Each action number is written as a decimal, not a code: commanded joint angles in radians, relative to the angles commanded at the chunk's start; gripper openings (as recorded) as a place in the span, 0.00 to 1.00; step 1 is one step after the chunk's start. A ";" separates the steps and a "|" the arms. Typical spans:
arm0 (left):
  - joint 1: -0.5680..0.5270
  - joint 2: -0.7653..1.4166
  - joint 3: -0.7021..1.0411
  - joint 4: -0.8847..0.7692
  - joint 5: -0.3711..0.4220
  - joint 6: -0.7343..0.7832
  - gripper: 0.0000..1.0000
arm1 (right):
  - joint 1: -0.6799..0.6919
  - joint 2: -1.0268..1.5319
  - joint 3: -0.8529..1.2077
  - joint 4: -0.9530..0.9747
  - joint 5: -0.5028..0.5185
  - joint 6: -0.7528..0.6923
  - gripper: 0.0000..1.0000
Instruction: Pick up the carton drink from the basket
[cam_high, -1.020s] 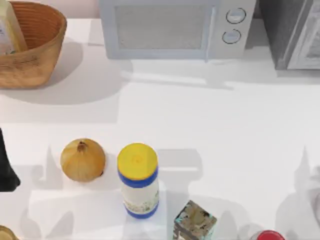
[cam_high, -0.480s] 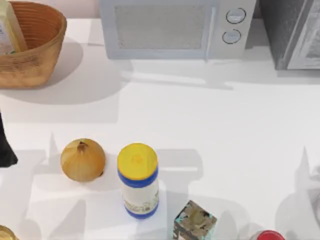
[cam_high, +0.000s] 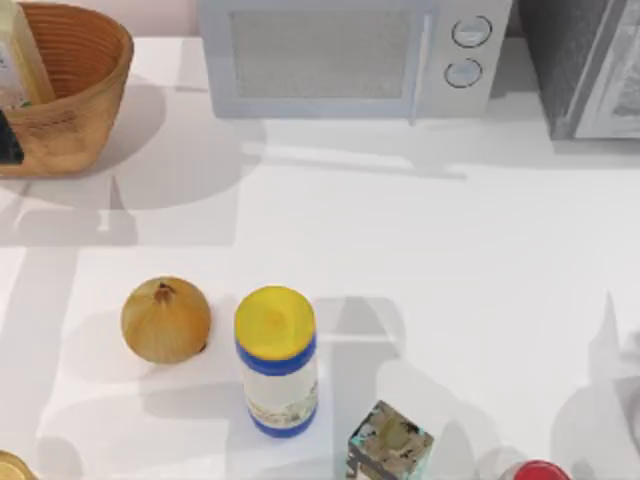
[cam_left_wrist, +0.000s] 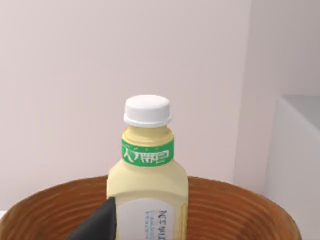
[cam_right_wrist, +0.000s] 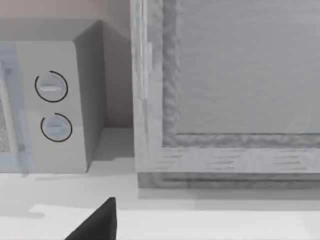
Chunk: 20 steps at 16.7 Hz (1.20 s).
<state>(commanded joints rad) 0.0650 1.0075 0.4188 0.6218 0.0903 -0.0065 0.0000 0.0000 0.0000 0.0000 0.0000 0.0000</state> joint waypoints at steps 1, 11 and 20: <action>0.006 0.095 0.040 0.059 0.008 0.000 1.00 | 0.000 0.000 0.000 0.000 0.000 0.000 1.00; 0.057 0.897 0.356 0.518 0.068 0.012 1.00 | 0.000 0.000 0.000 0.000 0.000 0.000 1.00; 0.059 1.000 0.398 0.582 0.072 0.023 1.00 | 0.000 0.000 0.000 0.000 0.000 0.000 1.00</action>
<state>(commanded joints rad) 0.1243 2.0075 0.8169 1.2043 0.1621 0.0165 0.0000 0.0000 0.0000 0.0000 0.0000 0.0000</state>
